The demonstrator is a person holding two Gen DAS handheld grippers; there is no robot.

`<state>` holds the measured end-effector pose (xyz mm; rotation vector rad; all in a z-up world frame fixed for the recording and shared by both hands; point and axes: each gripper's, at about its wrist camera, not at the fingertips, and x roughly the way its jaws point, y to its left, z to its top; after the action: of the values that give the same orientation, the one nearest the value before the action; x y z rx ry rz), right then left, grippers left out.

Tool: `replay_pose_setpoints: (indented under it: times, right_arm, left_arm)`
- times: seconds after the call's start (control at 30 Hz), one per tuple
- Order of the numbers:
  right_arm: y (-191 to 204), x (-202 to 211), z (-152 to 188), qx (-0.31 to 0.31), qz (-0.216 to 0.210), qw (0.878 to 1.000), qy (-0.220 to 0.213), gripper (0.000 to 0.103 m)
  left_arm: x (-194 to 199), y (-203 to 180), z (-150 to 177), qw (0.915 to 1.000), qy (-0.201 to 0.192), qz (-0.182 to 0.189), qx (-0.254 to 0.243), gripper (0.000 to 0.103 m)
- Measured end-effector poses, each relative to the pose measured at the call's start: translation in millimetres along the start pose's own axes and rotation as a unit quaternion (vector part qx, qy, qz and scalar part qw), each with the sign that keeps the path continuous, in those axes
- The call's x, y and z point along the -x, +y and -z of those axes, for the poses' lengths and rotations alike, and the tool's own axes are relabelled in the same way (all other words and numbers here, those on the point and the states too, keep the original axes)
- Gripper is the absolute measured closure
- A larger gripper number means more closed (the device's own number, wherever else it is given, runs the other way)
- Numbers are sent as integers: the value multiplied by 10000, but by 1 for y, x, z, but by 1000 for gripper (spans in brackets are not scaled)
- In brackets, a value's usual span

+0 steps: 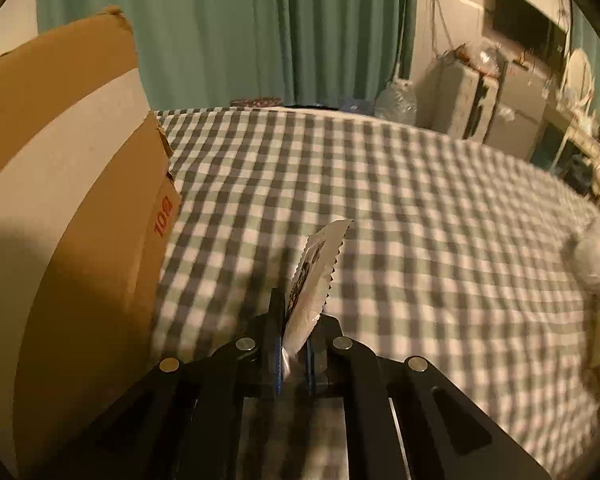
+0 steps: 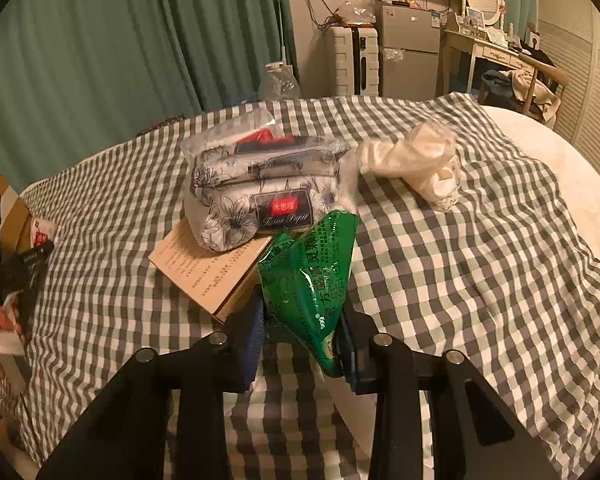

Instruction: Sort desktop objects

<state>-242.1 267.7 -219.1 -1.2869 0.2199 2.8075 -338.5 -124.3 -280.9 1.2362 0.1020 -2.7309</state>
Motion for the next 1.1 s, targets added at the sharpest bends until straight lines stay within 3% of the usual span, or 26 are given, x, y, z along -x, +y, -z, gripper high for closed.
replay_pose_setpoints:
  times: [0.23,0.43,0.63,0.7,1.1]
  right_arm:
    - [-7,20,4,-187,-7,9998,-52,72]
    - [-4,45,7,-169,-79,9998,-122,72]
    - [10,85,1,-151,-265,9990,-315,72]
    - [13,104,-3,-269,-518,9975,-389,72]
    - [68,210,-16,237,-784,9908,-1074,72]
  left_arm:
    - [33,-21,1,9988,62,484,24,96]
    - [83,-43,7,9958,235,877,-123,96]
    - [150,-72,-11,9898,-192,1266,-631,96]
    - [170,-78,-13,9865,-248,1422,-770,96]
    - [279,-83,-10,9759,-742,1611,-1268,96]
